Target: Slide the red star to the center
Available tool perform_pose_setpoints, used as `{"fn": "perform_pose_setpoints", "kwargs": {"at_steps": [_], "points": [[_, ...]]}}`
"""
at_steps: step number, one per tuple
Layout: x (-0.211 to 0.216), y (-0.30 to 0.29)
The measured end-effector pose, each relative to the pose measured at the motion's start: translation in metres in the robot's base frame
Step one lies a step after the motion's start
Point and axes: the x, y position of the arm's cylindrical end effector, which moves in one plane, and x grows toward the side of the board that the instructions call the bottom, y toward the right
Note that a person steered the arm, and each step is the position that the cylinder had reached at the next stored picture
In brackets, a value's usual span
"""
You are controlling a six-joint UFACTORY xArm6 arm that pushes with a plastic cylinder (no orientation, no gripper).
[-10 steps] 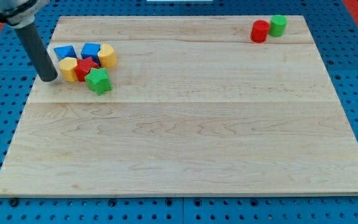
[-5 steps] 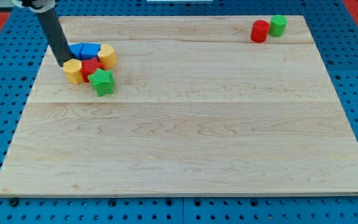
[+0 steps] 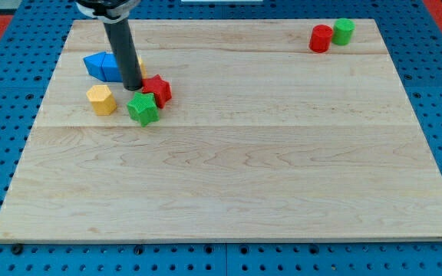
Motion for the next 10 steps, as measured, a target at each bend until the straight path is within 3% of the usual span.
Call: {"fn": "perform_pose_setpoints", "kwargs": {"at_steps": [3,5,6,8,10], "points": [[0.003,-0.010],[0.033,-0.009],[0.032,0.005],[0.008,0.098],[0.006,0.108]]}}
